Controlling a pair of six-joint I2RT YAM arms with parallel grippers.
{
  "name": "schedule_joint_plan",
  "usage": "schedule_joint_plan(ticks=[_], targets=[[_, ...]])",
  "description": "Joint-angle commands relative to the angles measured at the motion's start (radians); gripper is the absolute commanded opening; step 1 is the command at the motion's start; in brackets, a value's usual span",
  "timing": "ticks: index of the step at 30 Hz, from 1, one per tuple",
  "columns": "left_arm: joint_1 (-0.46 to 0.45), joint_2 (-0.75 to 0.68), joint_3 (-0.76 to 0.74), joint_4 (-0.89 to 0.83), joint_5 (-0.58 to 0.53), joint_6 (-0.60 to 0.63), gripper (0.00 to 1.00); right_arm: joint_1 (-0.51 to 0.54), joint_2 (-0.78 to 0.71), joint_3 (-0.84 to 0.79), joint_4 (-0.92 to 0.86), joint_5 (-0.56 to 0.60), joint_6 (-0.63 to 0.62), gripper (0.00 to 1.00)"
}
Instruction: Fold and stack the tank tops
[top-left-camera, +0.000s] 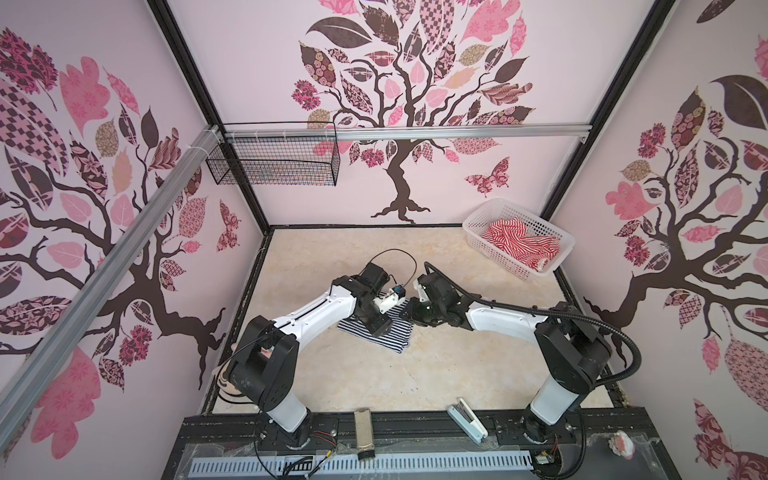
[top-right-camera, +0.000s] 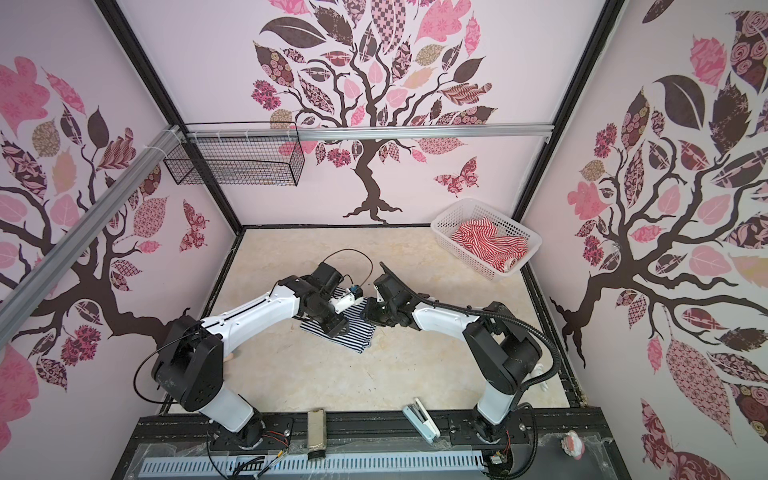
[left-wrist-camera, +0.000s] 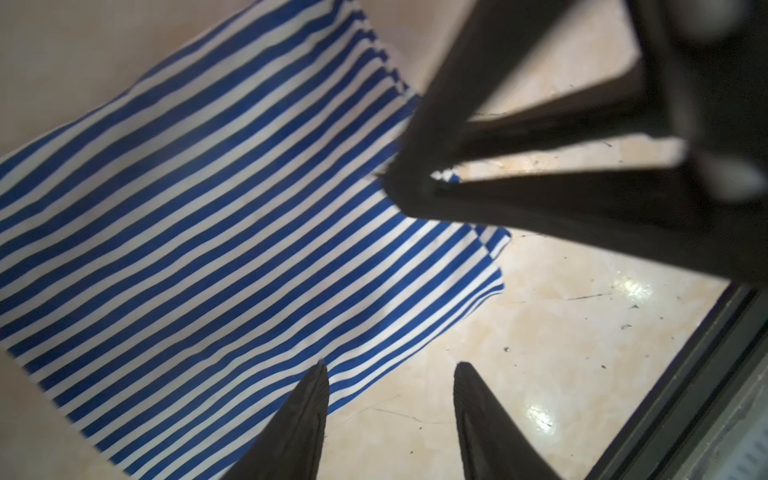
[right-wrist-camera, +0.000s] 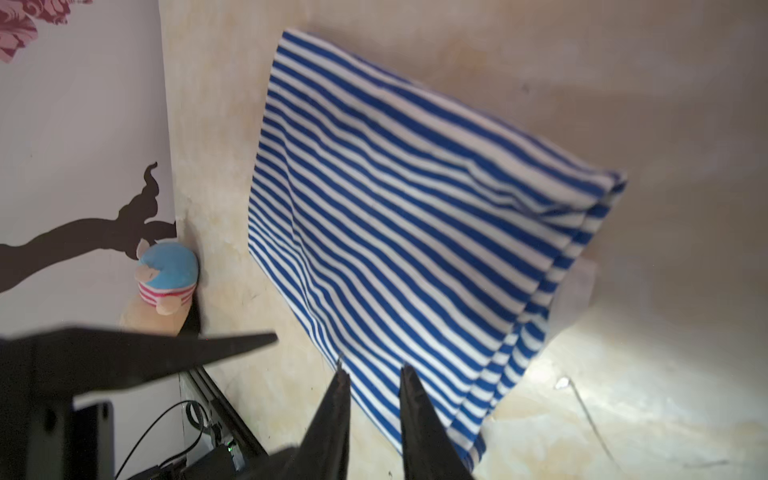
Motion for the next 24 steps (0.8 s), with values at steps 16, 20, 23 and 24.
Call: schedule_joint_plan(ticks=[16, 20, 23, 24], targets=[[-0.056, 0.132, -0.107, 0.084, 0.002, 0.023, 0.52, -0.104, 0.245, 0.108, 0.040, -0.094, 0.001, 0.19], [-0.056, 0.153, -0.112, 0.070, 0.040, 0.034, 0.52, -0.130, 0.273, 0.145, 0.029, -0.123, -0.021, 0.25], [-0.057, 0.153, -0.106, 0.053, 0.046, 0.038, 0.51, -0.137, 0.267, 0.169, 0.027, -0.171, -0.029, 0.38], [-0.055, 0.137, -0.109, 0.049, 0.053, 0.039, 0.51, -0.136, 0.244, 0.159, 0.036, -0.178, -0.022, 0.42]])
